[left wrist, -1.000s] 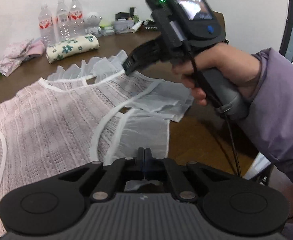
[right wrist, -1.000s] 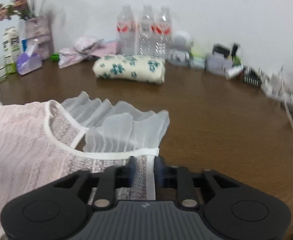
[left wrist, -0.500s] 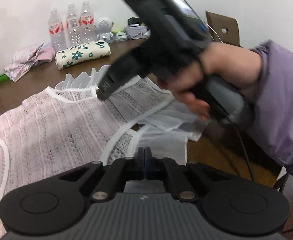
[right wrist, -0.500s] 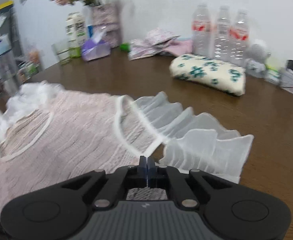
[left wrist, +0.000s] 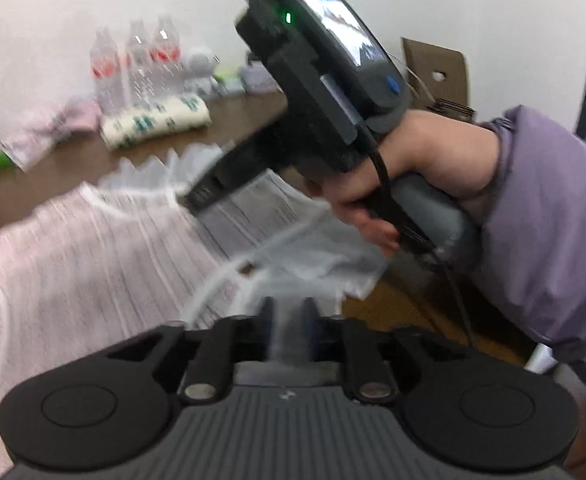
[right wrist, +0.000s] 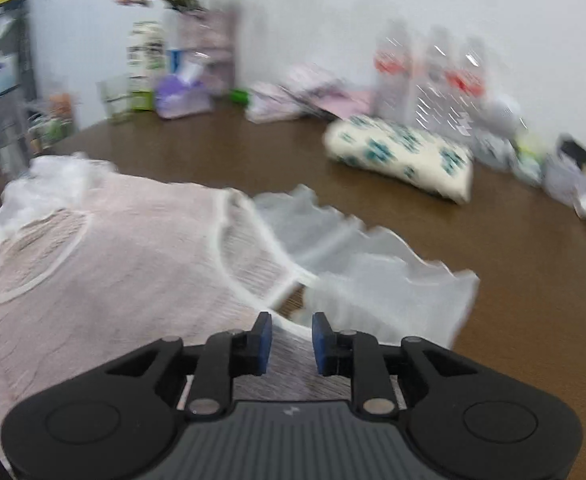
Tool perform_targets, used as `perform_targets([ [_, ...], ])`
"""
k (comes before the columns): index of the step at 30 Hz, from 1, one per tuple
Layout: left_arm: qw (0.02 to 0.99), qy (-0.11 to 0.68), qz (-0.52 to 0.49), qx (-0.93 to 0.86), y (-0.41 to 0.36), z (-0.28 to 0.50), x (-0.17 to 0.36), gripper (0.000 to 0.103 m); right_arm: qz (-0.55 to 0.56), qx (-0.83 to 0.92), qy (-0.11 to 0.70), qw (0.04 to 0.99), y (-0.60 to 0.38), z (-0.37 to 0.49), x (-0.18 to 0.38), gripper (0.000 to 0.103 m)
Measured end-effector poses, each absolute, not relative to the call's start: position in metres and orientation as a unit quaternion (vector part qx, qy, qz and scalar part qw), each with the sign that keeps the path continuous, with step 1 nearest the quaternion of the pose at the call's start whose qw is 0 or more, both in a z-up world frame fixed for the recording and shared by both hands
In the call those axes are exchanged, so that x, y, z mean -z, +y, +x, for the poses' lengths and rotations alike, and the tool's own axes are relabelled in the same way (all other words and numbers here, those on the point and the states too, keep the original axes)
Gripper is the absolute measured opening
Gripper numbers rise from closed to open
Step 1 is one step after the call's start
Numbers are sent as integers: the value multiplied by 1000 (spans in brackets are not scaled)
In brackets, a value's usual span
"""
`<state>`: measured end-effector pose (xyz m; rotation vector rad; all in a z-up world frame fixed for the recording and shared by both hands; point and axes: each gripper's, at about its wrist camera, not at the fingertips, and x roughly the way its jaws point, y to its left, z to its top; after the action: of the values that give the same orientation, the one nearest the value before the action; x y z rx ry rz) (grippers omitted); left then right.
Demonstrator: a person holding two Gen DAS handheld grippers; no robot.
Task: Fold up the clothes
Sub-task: 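Smooth the dress flat, releasing with the left gripper while the right gripper pinches the ruffle, then pat the dress flat with both open grippers, straightening the ruffled skirt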
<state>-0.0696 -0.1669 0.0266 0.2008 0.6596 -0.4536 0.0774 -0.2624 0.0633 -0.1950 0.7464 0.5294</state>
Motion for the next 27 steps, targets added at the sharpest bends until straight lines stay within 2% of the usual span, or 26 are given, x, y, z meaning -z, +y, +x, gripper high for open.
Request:
perform_targets([
  [1, 920, 311, 115, 210, -172, -69, -24, 38, -84, -261, 368, 889, -266, 78, -63, 20],
  [2, 921, 309, 137, 191, -177, -67, -19, 37, -89, -264, 366, 888, -265, 76, -61, 20],
  [3, 920, 313, 149, 184, -179, -66, -13, 28, -95, -266, 363, 888, -264, 73, -59, 18],
  [4, 922, 305, 140, 192, -178, -68, -10, 8, -106, -267, 354, 890, -262, 68, -57, 13],
  [5, 919, 306, 144, 202, -179, -70, -10, 1, -108, -272, 351, 889, -258, 64, -57, 0],
  [9, 916, 298, 172, 205, -187, -80, -9, 0, -121, -233, 344, 901, -251, 66, -64, 0],
  [14, 910, 310, 155, 226, -182, -88, -12, 0, -106, -205, 337, 913, -254, 82, -61, 0],
  [16, 912, 305, 159, 226, -183, -92, -11, 0, -118, -204, 339, 911, -252, 79, -58, 2],
  [18, 907, 301, 165, 246, -182, -98, -11, 0, -131, -198, 331, 913, -251, 73, -59, 12],
  [21, 895, 312, 141, 287, -164, -96, -17, 5, -121, -215, 293, 924, -259, 44, -75, 15],
  [23, 903, 292, 118, 292, -134, -107, -32, 8, -110, -261, 279, 918, -264, 16, -80, 15],
  [25, 915, 291, 84, 265, -94, -109, -45, 41, -97, -296, 283, 907, -261, -3, -78, 15],
  [27, 926, 318, 57, 193, -52, -99, -43, 40, -83, -322, 301, 894, -251, -16, -70, 14],
])
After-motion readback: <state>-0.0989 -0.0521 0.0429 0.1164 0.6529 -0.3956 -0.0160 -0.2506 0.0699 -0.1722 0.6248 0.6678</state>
